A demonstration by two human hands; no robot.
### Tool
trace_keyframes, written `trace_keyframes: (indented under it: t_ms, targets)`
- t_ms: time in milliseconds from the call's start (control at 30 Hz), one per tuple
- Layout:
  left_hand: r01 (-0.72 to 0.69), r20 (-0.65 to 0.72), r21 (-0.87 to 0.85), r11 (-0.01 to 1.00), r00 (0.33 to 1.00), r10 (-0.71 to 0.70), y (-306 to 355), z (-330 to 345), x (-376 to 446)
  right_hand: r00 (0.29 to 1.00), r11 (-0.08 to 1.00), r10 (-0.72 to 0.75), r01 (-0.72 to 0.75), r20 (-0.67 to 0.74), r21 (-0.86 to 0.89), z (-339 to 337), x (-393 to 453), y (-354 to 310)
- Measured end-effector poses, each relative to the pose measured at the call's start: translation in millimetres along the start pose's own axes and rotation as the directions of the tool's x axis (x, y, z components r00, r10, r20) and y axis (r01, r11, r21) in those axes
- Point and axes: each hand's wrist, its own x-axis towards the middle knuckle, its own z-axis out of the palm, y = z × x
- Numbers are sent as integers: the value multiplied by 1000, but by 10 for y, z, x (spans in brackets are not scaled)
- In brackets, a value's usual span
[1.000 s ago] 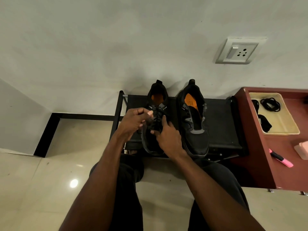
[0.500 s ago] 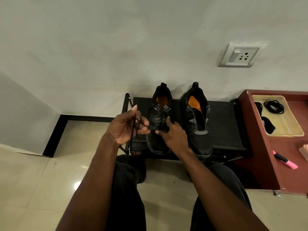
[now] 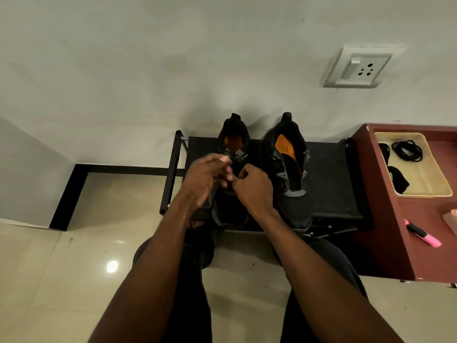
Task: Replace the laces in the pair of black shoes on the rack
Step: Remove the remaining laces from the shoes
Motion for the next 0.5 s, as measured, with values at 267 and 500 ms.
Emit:
trace_keyframes:
  t_ms: [267, 500]
  targets:
    - [-38, -384, 589, 807, 865, 322, -157, -34, 213, 997, 999, 27, -29, -76, -31, 64, 77, -156]
    - [-71, -236, 797, 600, 878, 417, -238, -85, 408, 969, 850, 245, -220, 9, 479, -251, 164, -128]
